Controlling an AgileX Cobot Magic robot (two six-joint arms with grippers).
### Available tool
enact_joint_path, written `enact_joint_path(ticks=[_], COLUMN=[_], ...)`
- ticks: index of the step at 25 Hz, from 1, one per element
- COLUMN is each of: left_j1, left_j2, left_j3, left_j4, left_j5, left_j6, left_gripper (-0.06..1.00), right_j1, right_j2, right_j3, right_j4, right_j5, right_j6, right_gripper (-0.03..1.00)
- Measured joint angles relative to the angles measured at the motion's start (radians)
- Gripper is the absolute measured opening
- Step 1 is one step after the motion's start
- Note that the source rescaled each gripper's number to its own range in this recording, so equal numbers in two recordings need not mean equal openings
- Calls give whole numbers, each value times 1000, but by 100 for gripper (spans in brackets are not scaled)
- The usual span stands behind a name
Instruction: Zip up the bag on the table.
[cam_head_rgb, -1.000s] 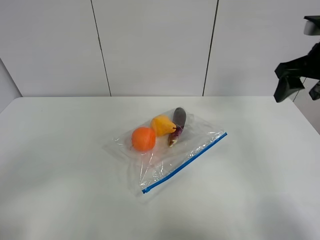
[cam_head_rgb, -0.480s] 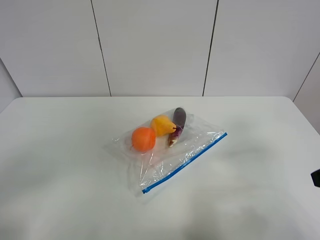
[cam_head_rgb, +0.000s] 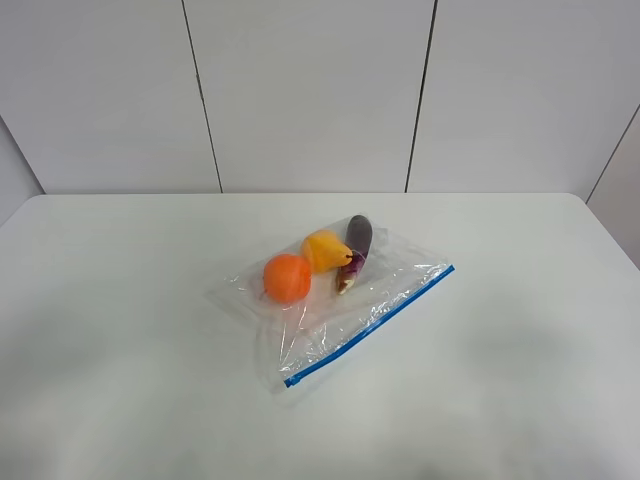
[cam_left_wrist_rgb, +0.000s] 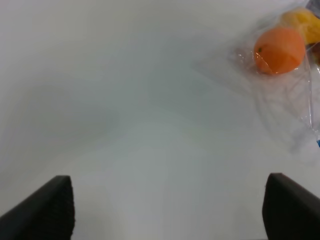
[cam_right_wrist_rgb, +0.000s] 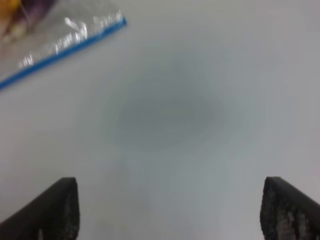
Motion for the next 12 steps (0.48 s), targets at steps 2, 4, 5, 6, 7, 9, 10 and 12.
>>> enact_joint_path(ticks=[2,4,5,6,7,9,10,12], left_j1=[0,0,0,0,0,0,0,0], left_j2=[0,0,0,0,0,0,0,0], left_j3=[0,0,0,0,0,0,0,0], left_j4=[0,0,0,0,0,0,0,0], left_j5=[0,0,0,0,0,0,0,0], left_j6=[0,0,0,0,0,0,0,0], left_gripper=[100,100,100,100,100,100,100,100], right_j1=[0,0,0,0,0,0,0,0], right_j2=[-64,-122,-136,-140,-141,-143,-143,-143], right_j3=[0,0,0,0,0,0,0,0], right_j4=[0,0,0,0,0,0,0,0], right_j5=[0,0,0,0,0,0,0,0], right_j6=[0,0,0,0,1,2,2,3], right_gripper=[90,90,90,90,90,90,90,90])
